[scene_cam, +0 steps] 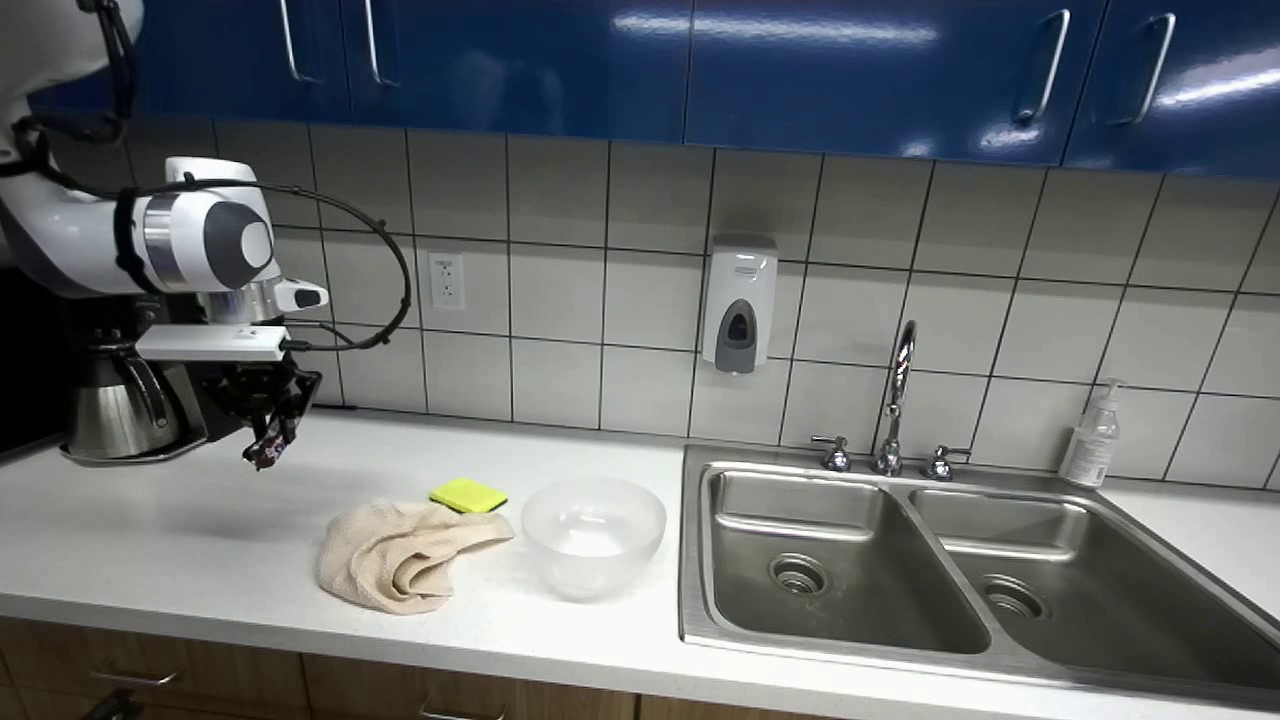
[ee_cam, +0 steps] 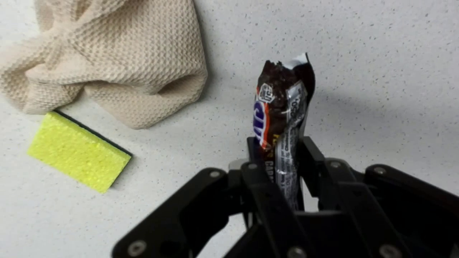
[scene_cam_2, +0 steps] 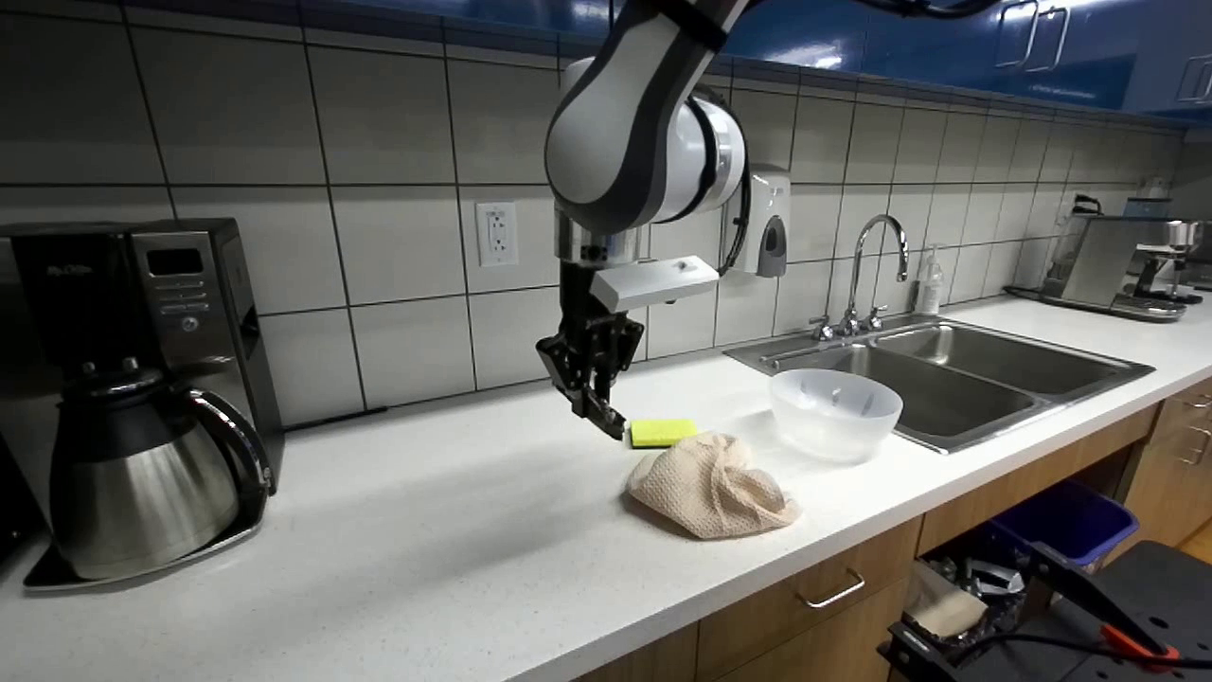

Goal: Put the candy bar into the bowl

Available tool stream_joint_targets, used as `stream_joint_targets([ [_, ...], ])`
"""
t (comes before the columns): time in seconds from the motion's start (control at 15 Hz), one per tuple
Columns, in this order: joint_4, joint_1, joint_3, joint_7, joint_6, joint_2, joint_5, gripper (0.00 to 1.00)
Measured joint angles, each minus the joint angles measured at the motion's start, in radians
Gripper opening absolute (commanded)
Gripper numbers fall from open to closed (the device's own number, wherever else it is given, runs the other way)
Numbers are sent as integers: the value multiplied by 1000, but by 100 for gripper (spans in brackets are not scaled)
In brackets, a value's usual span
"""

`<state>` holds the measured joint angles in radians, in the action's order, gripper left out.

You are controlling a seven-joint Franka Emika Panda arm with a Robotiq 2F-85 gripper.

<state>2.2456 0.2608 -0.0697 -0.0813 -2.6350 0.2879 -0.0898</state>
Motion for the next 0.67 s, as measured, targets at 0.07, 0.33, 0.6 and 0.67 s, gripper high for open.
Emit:
stream_joint_targets([
  [0.07,20,-9,3,-4,0,-24,0,7],
  [0.33,108,-62,29,-21,-2,-116,0,7],
  [0.6,183,-124,58,-21,-6,-193,-1,7],
  [0.67,200,-141,67,-20,-6,-209,-1,7],
])
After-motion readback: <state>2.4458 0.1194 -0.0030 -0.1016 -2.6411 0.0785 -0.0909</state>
